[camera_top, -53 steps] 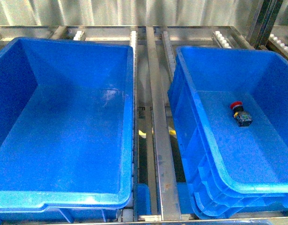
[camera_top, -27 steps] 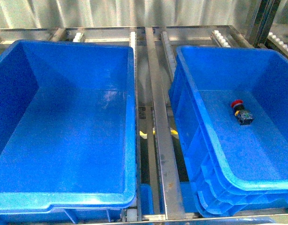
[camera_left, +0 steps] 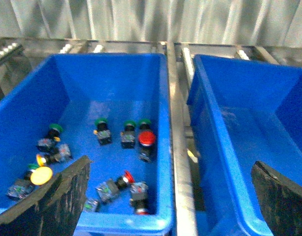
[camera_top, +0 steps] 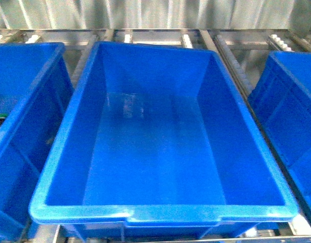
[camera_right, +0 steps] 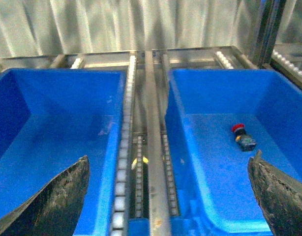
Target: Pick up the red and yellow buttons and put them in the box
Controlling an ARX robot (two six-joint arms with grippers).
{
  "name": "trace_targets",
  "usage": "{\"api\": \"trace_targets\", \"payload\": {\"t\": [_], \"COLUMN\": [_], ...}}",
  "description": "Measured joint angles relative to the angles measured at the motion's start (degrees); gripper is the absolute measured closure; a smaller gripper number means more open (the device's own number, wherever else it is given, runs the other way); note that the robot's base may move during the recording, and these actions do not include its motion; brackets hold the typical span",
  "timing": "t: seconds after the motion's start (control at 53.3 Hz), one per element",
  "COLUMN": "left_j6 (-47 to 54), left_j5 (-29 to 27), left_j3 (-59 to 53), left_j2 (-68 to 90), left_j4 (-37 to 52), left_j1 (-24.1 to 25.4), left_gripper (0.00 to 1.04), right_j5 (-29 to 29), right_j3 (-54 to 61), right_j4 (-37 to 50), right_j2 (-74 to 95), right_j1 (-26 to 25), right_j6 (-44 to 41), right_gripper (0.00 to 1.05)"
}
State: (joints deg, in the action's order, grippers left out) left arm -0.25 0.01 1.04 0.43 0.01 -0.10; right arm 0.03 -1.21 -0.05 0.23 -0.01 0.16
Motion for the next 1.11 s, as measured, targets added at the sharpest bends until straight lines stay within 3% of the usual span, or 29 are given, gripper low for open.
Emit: {"api": "trace_targets", "payload": {"t": [1.107], "left_j6": [0.00], "left_j5": [-0.04], "left_j3": [0.00], "left_j2": [0.00], "left_j4": [-0.02], "left_j1": [0.00], "left_gripper": [0.08], "right_j5": [-0.17], "right_j3": [0.02], "right_j4": [-0.07], "right_j2": [-0.09], "right_j1": [-0.04], "right_j6": [0.00], "right_gripper": [0.07]}}
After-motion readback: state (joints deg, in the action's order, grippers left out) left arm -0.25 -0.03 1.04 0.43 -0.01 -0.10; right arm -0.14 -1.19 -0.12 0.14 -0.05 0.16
